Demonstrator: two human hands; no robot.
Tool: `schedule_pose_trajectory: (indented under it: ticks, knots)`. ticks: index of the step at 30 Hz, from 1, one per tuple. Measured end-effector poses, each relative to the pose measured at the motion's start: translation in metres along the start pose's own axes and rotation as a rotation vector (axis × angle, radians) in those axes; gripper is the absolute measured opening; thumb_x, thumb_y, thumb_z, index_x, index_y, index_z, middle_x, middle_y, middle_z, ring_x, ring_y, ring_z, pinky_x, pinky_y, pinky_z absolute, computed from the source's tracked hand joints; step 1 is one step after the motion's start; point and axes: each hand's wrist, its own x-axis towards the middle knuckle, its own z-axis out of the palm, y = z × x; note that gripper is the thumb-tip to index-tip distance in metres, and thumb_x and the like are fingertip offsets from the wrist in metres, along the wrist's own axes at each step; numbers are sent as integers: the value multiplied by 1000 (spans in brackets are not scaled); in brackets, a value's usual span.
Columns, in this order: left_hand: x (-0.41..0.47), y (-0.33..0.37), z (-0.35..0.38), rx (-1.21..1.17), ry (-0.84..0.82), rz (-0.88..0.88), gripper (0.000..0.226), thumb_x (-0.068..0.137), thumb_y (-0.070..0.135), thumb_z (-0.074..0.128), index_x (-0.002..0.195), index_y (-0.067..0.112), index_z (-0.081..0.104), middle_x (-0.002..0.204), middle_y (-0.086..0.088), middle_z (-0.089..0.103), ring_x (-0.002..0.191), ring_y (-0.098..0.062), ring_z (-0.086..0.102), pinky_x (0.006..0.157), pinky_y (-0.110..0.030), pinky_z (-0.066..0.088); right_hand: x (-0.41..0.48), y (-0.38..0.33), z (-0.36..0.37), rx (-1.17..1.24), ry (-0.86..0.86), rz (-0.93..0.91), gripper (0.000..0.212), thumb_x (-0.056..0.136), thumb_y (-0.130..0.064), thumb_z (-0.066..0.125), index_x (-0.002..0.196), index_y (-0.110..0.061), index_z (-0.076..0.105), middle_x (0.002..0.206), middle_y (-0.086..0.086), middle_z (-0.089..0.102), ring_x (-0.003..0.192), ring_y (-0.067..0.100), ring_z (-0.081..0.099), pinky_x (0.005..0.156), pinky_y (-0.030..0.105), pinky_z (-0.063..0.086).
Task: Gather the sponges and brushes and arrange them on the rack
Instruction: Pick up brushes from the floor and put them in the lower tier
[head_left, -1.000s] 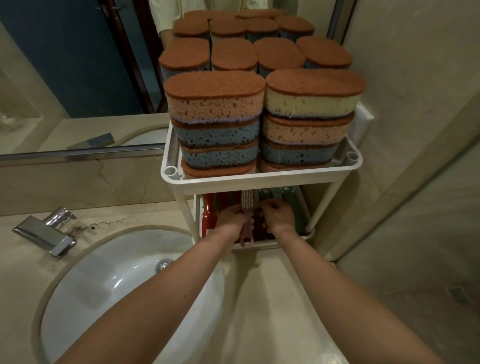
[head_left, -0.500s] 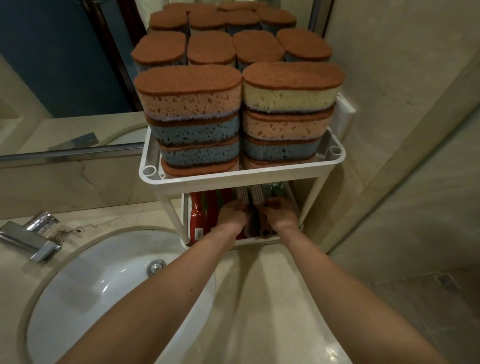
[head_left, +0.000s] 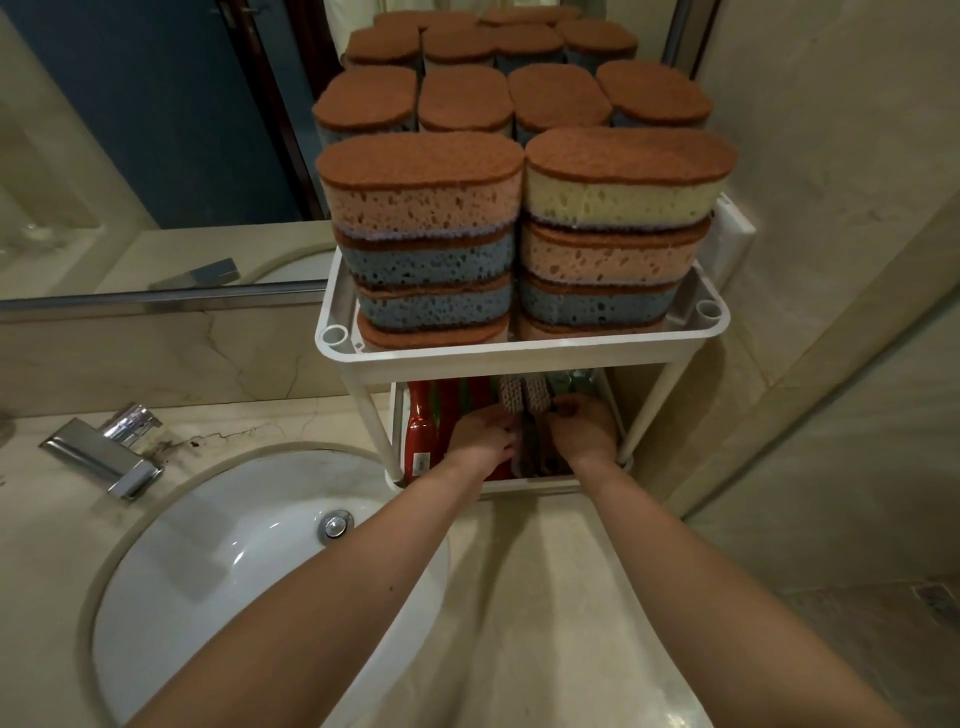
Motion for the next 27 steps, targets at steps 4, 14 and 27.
schedule_pose_trajectory:
  ticks: [4,14,27]
  knots:
    - [-13,2,-3,-56,23,29,48,94,-8,46,138,10,46,112,-2,60,100,-15,58,81,-24,50,-17,-1,1,80,42,-96,6,91,-18,62,94,-18,67,106,6,69,102,24,61,87,30,47]
    - [-74,-31,-59,-120,254,190,29,90,-6,50,113,8,59,93,-6,64,79,-16,62,74,-30,52,-114,-19,40,304,-59,-190,13,84,-14,64,92,-24,64,86,-7,64,82,11,62,74,26,49]
    - [-197,-121,-234,-350,747,174,24,92,2,47,108,12,62,91,-3,64,74,-14,61,74,-29,54,-270,-48,179,215,-574,-386,23,80,-9,59,91,-28,63,83,-7,64,70,5,59,69,23,49]
